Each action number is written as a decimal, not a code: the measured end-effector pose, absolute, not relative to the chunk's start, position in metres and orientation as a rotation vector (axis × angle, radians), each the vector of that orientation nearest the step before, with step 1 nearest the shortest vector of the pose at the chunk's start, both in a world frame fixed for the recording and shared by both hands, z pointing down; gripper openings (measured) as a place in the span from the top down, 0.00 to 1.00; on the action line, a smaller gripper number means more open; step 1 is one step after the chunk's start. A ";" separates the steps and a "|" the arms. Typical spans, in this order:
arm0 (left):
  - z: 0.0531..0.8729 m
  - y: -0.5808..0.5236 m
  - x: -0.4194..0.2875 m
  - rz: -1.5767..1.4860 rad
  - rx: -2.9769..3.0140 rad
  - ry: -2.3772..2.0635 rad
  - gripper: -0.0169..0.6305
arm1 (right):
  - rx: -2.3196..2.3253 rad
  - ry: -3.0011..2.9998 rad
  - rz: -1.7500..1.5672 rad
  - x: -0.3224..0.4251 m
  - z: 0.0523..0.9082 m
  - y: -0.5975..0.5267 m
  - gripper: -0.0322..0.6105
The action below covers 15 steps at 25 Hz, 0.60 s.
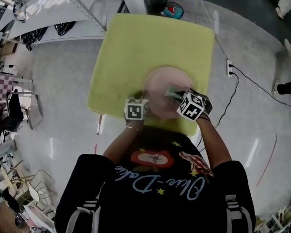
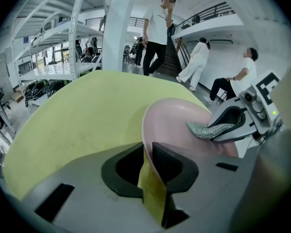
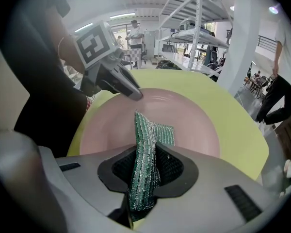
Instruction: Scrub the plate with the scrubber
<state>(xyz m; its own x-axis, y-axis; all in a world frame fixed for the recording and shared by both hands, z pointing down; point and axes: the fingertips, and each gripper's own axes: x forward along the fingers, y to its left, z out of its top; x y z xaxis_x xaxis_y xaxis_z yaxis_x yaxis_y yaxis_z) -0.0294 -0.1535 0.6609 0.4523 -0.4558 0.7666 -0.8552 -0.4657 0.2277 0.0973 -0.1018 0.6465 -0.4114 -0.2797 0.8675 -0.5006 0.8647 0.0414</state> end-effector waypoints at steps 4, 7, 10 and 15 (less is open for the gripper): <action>0.663 -0.155 -0.029 0.846 2.090 -1.100 0.90 | 0.568 -2.032 0.307 0.097 0.645 -0.095 0.85; 0.662 -0.156 -0.029 0.841 2.078 -1.109 0.90 | 0.556 -2.046 0.344 0.095 0.644 -0.089 0.85; 0.659 -0.155 -0.028 0.836 2.070 -1.112 0.90 | 0.547 -2.056 0.382 0.091 0.643 -0.081 0.85; 0.657 -0.154 -0.026 0.825 2.066 -1.115 0.90 | 0.524 -2.069 0.397 0.083 0.642 -0.066 0.85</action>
